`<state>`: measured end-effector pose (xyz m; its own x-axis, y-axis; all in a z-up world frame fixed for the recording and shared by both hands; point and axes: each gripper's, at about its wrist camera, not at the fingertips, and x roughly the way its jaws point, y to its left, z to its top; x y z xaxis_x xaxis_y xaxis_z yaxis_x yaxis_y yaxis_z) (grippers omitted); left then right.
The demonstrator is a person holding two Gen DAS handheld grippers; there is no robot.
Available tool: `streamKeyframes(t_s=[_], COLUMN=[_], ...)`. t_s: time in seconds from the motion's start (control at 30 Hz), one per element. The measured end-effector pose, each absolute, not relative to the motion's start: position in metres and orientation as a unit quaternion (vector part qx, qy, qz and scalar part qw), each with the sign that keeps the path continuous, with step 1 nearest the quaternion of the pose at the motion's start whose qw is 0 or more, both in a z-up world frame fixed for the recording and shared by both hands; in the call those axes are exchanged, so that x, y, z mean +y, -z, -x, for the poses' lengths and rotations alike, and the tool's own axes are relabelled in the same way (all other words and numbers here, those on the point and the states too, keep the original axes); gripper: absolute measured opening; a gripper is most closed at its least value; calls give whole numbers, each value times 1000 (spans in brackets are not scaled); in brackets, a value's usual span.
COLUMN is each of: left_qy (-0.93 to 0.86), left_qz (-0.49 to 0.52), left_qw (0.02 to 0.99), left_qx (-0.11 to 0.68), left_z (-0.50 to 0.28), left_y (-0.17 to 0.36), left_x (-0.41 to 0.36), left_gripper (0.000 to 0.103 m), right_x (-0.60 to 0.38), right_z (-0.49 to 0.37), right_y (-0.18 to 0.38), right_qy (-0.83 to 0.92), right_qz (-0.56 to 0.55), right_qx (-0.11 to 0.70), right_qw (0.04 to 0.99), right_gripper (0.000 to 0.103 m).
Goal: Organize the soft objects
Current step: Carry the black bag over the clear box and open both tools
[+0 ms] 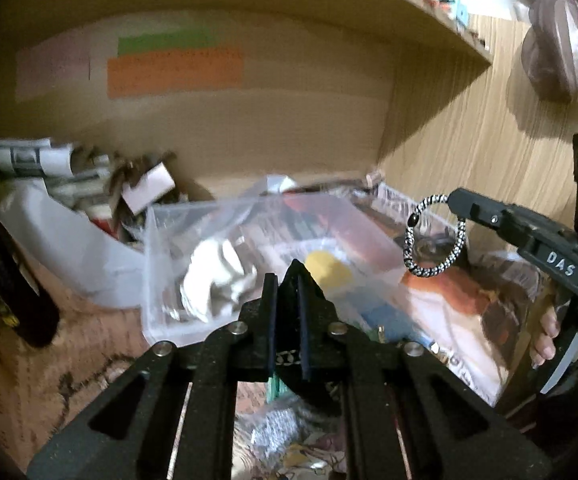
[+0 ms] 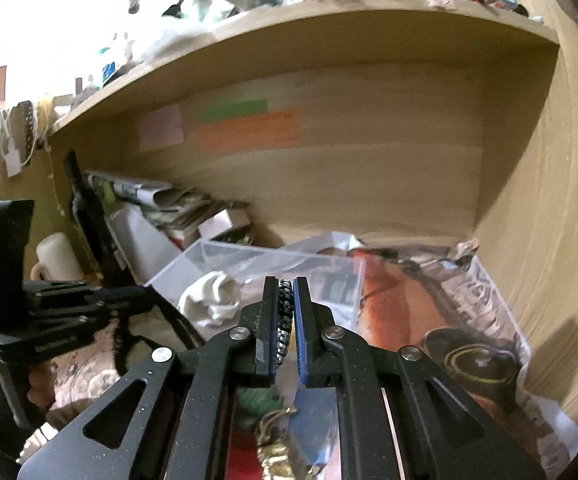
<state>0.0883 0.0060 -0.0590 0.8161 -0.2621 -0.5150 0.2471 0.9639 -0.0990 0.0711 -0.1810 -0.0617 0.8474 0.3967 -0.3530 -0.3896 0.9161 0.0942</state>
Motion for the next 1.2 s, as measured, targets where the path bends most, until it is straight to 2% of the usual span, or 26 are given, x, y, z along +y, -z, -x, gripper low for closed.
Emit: streamKeyframes(t_s=[0.37, 0.6, 0.9, 1.2], left_qy=[106, 69, 51, 48], left_qz=[6, 23, 21, -1], left_qw=[975, 982, 966, 949], left_qx=[197, 172, 254, 312], left_z=[-103, -129, -177, -184], left_y=[5, 2, 54, 93], left_x=[16, 22, 31, 35], left_gripper=[8, 8, 8, 9], right_x=[-184, -175, -145, -131], right_z=[-91, -114, -152, -165], right_y=[56, 61, 92, 117], right_qy=[-204, -223, -248, -243], right_qz=[-15, -24, -8, 22], right_qx=[178, 191, 258, 312], right_qw=[962, 956, 934, 918], right_gripper=[7, 7, 7, 7])
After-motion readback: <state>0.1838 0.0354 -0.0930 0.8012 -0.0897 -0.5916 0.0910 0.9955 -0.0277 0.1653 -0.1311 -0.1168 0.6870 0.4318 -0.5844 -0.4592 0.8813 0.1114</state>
